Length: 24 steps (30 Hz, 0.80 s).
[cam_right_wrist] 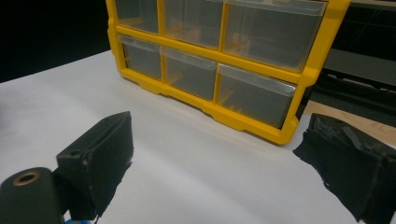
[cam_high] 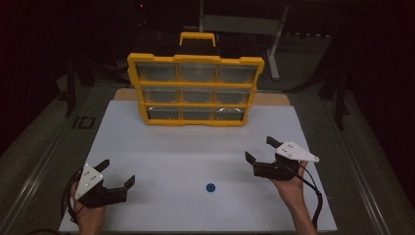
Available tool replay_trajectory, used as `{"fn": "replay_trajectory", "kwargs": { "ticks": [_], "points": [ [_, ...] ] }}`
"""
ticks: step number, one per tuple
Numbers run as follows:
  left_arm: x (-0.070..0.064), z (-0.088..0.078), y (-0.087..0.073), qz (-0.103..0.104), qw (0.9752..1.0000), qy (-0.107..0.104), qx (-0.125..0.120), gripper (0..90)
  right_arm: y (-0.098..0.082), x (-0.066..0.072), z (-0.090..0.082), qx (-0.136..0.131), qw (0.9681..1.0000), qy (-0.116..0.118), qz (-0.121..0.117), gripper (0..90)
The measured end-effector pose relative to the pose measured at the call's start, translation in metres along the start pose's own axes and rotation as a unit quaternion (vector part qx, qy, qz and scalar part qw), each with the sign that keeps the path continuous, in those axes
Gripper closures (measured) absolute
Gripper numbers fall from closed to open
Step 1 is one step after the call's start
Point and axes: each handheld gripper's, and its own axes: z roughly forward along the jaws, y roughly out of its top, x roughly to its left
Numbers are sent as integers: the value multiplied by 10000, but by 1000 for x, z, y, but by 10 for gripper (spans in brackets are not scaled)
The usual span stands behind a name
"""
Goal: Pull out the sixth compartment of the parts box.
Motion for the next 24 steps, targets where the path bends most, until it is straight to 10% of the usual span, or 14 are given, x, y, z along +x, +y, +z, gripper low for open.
{"fn": "replay_trajectory", "kwargs": {
  "ticks": [24],
  "points": [
    [-1,-1,0,8,10000,-34,-52,0,11,0,25,59,9999,56,-146,86]
  ]
}}
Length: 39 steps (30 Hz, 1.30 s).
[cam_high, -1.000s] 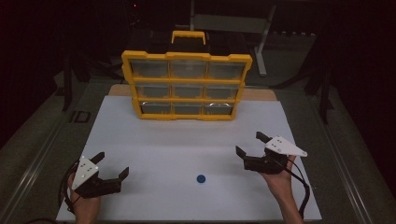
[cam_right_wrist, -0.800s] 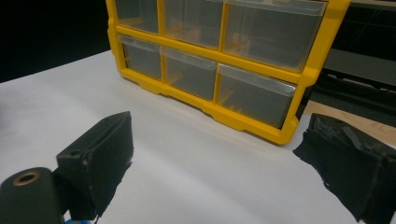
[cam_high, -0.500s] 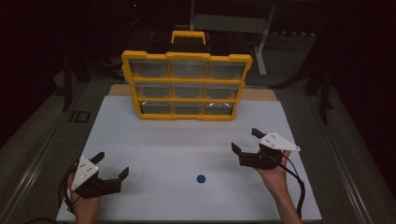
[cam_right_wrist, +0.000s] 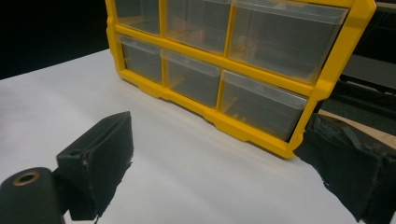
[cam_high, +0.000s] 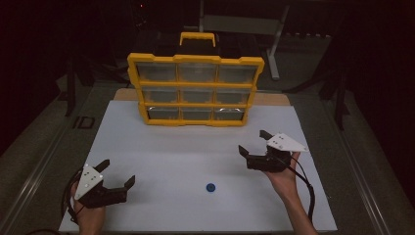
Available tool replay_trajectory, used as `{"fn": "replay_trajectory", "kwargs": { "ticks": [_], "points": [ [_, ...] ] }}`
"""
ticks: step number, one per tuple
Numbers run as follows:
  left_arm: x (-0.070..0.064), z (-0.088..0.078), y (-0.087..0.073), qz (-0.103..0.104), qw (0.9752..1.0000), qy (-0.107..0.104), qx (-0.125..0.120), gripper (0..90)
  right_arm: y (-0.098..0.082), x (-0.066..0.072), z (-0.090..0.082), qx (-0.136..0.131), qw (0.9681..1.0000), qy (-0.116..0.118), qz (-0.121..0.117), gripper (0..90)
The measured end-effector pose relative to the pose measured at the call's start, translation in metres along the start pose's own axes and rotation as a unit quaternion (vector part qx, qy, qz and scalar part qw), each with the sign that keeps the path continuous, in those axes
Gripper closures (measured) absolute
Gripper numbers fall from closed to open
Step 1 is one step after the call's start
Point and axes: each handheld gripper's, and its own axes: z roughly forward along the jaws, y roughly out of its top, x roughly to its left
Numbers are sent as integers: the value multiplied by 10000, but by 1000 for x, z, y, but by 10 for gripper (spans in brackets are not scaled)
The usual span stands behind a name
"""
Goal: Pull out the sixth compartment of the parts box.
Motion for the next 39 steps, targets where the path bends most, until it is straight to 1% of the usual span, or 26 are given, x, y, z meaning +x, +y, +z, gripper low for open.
{"fn": "replay_trajectory", "kwargs": {
  "ticks": [4,14,16,21,25,28,29,31,35,36,39],
  "points": [
    [0,0,0,2,10000,0,-4,0,5,0,5,-22,10000,33,-6,86],
    [0,0,0,14,10000,-29,-2,0,14,-1,14,-83,9999,22,-87,86],
    [0,0,0,8,10000,-33,-2,0,16,-3,17,-30,10000,30,-72,86],
    [0,0,0,-5,10000,-35,-3,0,19,-4,20,-18,10000,34,-86,86],
    [0,1,0,-21,10000,-47,-10,0,25,-5,26,-25,9999,24,-141,86],
    [0,0,0,-6,10000,-41,-6,0,26,-5,27,-33,9999,6,-152,86],
    [0,0,0,-6,10000,-38,-11,0,26,-5,29,-79,9998,-23,-188,86],
    [0,0,0,-18,10000,-30,-16,0,27,-6,31,-61,9998,-23,-182,86],
    [0,0,0,-16,10000,-29,-15,0,30,-5,34,-57,9998,-3,-175,86],
    [0,-1,0,-14,10000,-27,-24,0,34,-4,36,-76,9997,5,-217,87],
    [0,-1,0,-17,10000,-26,-23,0,37,-3,39,-89,9997,12,-230,86]
  ]
}}
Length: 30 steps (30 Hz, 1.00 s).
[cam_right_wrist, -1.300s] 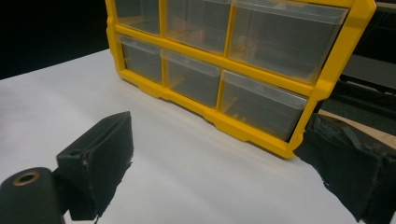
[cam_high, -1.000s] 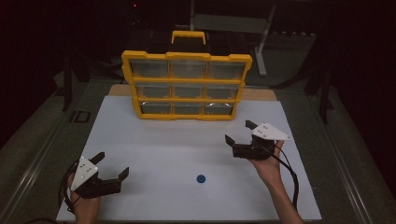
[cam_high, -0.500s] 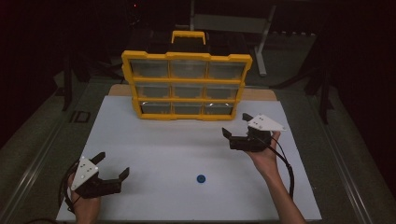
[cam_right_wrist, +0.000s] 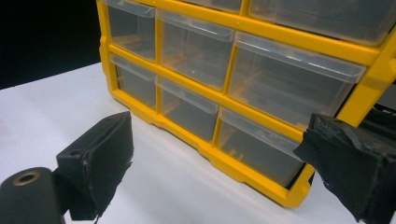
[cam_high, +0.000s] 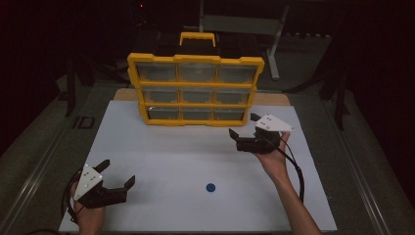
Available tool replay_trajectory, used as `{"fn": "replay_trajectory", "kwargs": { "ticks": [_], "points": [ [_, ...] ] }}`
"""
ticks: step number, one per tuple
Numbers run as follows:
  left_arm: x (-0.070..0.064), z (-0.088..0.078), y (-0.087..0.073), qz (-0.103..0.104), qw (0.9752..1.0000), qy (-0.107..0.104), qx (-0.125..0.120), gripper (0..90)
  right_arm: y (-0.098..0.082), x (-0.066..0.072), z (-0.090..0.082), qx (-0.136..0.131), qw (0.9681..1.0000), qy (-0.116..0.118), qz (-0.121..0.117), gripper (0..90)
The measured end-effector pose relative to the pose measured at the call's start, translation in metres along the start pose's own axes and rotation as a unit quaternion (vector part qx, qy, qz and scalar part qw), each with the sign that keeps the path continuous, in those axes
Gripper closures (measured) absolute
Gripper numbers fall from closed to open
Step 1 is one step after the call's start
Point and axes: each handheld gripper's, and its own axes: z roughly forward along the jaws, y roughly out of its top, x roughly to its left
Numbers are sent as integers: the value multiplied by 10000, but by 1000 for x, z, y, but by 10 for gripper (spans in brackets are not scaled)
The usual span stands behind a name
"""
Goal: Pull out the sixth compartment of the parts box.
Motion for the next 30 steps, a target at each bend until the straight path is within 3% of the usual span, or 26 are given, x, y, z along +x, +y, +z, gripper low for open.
{"fn": "replay_trajectory", "kwargs": {
  "ticks": [30],
  "points": [
    [-1,0,0,11,10000,-36,10,0,19,-6,33,24,9998,-134,-148,87]
  ]
}}
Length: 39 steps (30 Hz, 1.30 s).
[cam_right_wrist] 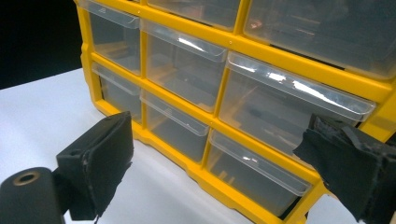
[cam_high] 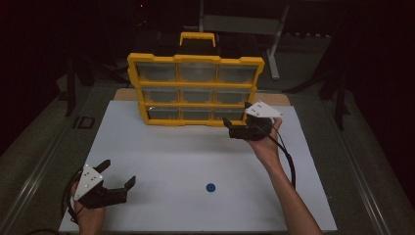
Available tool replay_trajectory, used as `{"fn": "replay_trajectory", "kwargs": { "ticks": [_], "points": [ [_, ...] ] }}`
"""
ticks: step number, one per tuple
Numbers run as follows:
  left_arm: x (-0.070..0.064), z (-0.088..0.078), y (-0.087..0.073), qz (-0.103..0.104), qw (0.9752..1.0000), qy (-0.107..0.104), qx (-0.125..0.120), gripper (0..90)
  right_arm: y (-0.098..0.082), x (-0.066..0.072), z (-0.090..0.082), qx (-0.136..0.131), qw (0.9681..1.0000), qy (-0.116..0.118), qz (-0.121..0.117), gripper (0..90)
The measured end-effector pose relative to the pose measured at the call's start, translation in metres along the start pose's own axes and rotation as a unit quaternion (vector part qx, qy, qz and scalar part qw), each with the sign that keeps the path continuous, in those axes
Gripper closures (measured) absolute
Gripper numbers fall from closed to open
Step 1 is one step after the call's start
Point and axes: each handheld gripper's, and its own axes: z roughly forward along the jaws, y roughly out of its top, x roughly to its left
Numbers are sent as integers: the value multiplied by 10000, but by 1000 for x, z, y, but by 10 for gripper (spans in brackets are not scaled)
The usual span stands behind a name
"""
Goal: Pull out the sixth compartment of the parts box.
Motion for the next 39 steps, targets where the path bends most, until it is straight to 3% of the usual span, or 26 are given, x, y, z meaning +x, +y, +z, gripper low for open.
{"fn": "replay_trajectory", "kwargs": {
  "ticks": [27,39],
  "points": [
    [1,1,0,-13,10000,6,14,0,4,-12,25,334,9987,-257,-287,87],
    [1,1,0,-17,10000,8,16,0,15,-14,36,489,9971,-348,-460,87]
  ]
}}
